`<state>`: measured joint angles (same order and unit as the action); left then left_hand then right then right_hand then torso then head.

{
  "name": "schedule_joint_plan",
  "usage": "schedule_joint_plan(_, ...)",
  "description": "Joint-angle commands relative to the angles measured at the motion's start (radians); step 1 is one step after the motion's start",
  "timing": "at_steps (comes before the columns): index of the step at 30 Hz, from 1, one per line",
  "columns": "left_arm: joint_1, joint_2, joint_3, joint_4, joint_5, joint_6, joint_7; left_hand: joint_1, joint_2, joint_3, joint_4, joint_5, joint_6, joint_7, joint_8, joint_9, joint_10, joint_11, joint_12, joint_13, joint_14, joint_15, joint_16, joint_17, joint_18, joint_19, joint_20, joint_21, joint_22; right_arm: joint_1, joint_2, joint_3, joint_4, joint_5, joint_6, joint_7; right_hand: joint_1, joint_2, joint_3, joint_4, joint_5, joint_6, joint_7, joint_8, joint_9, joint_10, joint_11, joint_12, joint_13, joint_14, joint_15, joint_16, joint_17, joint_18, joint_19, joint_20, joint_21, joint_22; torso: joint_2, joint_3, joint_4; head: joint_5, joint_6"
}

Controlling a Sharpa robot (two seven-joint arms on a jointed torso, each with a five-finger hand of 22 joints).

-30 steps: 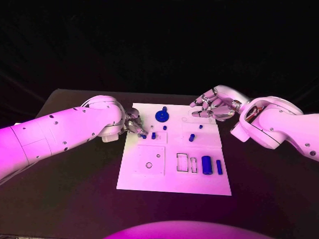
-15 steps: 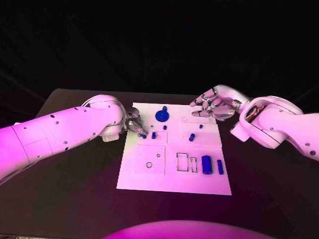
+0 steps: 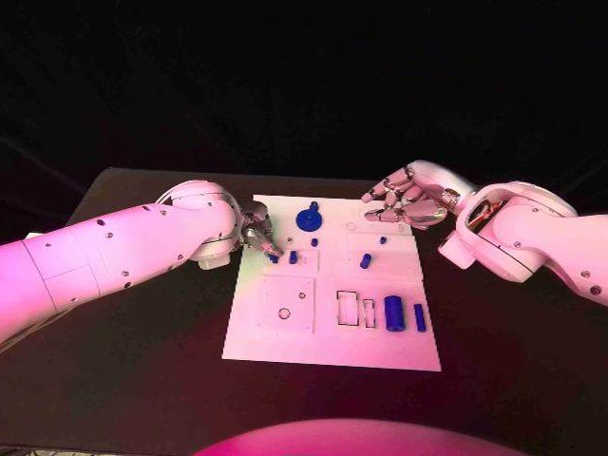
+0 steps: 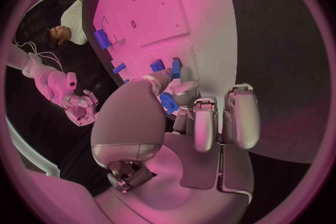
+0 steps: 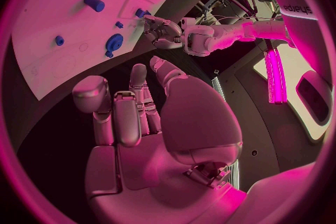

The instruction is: Assemble the parts on the task board

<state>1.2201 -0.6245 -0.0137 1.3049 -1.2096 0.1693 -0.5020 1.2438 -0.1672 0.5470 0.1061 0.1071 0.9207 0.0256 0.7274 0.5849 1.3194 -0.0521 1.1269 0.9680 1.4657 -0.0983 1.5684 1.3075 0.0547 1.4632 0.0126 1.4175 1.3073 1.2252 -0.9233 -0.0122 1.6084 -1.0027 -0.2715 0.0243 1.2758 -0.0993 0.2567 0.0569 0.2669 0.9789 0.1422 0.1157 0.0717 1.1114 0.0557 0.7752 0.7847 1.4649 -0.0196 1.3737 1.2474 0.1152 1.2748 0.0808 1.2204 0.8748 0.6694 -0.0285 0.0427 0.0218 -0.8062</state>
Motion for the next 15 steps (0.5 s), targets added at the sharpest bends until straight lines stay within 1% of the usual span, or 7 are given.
schedule_joint_plan(1,-0.005,0.001,-0.003,0.010,-0.019,-0.016,0.018,0.019,0.008,0.060,-0.066,0.003,0.005,-0.006,-0.004,-0.001,0.008,0.002,0.007,0.001,0.105,-0.004,0.002,0.263,-0.010,0.033,-0.006,0.006,0.100,-0.001,0.001,0.000,0.001,-0.001,0.006,0.010,-0.003,0.007,0.001,0.007,0.006,0.000,0.002,0.006,-0.001,-0.008,-0.001,-0.003,-0.002,0.036,-0.004,-0.004,-0.001,0.012,-0.002,0.000,-0.006,-0.001,0.000,0.0001,0.0000,0.001,-0.001)
schedule_joint_plan(15,-0.009,-0.010,-0.004,0.031,-0.038,-0.001,-0.001,0.023,0.005,0.062,-0.071,0.002,0.009,-0.005,-0.005,-0.002,0.014,0.003,0.013,0.008,0.105,-0.003,0.002,0.263,-0.012,0.035,-0.005,0.010,0.105,-0.001,0.000,0.000,0.002,0.001,0.009,0.011,-0.004,0.008,0.001,0.008,0.007,0.000,0.002,0.006,-0.001,-0.008,-0.001,-0.003,-0.002,0.036,-0.004,-0.004,-0.002,0.012,-0.002,0.000,-0.006,-0.002,0.000,0.0005,0.0002,0.001,-0.002)
